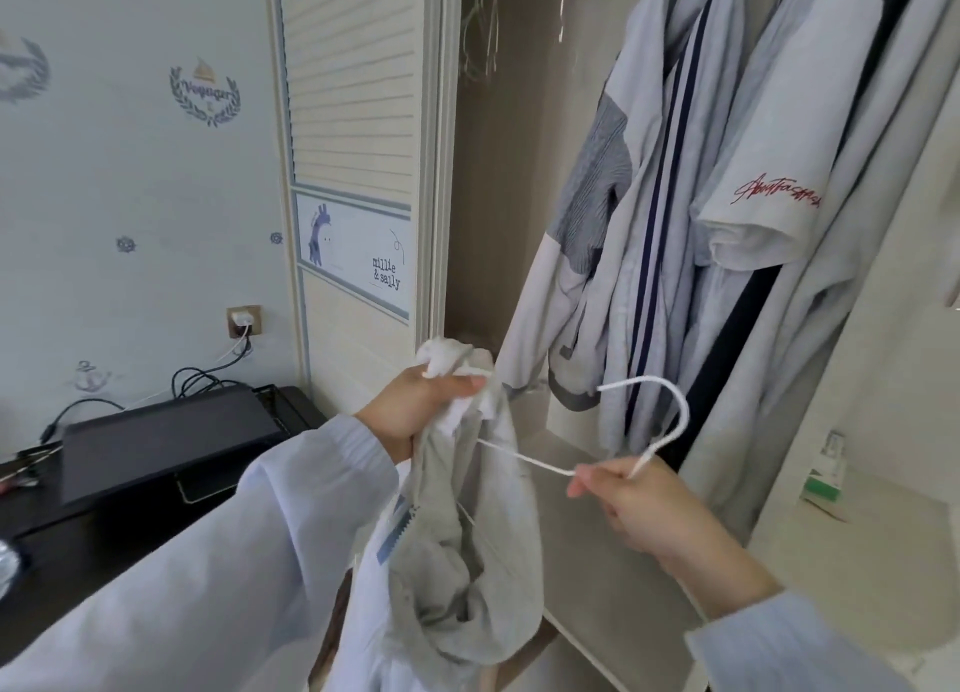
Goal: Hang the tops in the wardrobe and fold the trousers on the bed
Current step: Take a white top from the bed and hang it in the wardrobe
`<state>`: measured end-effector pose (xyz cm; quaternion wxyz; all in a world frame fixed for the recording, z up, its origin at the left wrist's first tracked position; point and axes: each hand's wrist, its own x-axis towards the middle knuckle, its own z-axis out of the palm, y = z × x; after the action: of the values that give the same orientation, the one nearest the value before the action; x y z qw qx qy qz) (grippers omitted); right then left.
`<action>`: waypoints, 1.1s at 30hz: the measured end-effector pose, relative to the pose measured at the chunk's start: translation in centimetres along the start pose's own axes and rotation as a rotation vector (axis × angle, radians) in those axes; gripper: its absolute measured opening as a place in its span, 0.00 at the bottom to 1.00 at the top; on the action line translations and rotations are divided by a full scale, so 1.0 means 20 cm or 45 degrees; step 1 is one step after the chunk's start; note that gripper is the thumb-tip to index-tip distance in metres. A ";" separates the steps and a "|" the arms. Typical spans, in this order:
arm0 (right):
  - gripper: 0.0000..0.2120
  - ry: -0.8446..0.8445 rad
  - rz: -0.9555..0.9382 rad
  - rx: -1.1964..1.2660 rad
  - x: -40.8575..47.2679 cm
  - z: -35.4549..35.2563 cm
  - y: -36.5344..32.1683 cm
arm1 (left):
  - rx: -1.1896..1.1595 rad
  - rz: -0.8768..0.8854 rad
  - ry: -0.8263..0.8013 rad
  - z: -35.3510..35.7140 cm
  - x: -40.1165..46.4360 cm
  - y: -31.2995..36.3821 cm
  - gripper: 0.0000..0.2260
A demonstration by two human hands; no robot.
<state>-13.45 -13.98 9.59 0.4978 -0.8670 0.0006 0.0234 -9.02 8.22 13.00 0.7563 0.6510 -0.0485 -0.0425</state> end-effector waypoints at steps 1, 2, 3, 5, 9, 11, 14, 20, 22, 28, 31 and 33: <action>0.15 0.038 -0.042 -0.063 0.03 0.07 -0.01 | 0.015 0.007 -0.031 0.04 -0.03 0.00 0.04; 0.14 0.050 -0.070 -0.089 0.05 0.13 -0.02 | 0.009 0.001 -0.062 0.07 -0.06 0.01 0.05; 0.14 0.043 -0.093 -0.078 0.07 0.20 -0.03 | -0.016 -0.006 -0.100 0.10 -0.09 0.00 0.06; 0.13 0.060 -0.107 -0.034 0.10 0.34 -0.03 | -0.093 -0.010 -0.147 0.13 -0.13 -0.02 0.11; 0.14 0.244 0.112 0.525 0.15 0.44 -0.02 | -0.305 -0.082 -0.130 0.02 -0.17 -0.07 0.24; 0.13 0.231 0.165 0.833 0.16 0.41 -0.01 | -0.262 -0.100 -0.087 -0.04 -0.21 -0.16 0.18; 0.15 0.114 0.111 1.228 0.16 0.35 -0.01 | 0.644 -0.002 0.059 -0.09 -0.28 -0.36 0.11; 0.21 -0.030 -0.144 0.855 0.10 0.25 -0.03 | 1.281 0.314 0.228 -0.18 -0.33 -0.32 0.32; 0.24 -0.024 -0.227 0.684 0.07 0.23 -0.03 | 1.460 0.877 0.503 -0.14 -0.32 -0.16 0.29; 0.18 -0.034 -0.388 0.472 0.02 0.12 -0.09 | 2.249 1.059 -0.085 0.02 -0.18 0.06 0.38; 0.12 -0.048 -0.302 0.568 0.05 0.09 -0.14 | 2.102 1.009 -0.183 0.04 -0.11 0.05 0.31; 0.18 -0.050 -0.263 0.586 0.09 0.10 -0.17 | 2.042 0.940 -0.193 0.05 -0.09 0.04 0.27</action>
<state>-11.74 -10.59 11.44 0.6818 -0.7256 -0.0923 -0.0115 -10.97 7.61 13.91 0.0324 0.9235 -0.3206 0.2079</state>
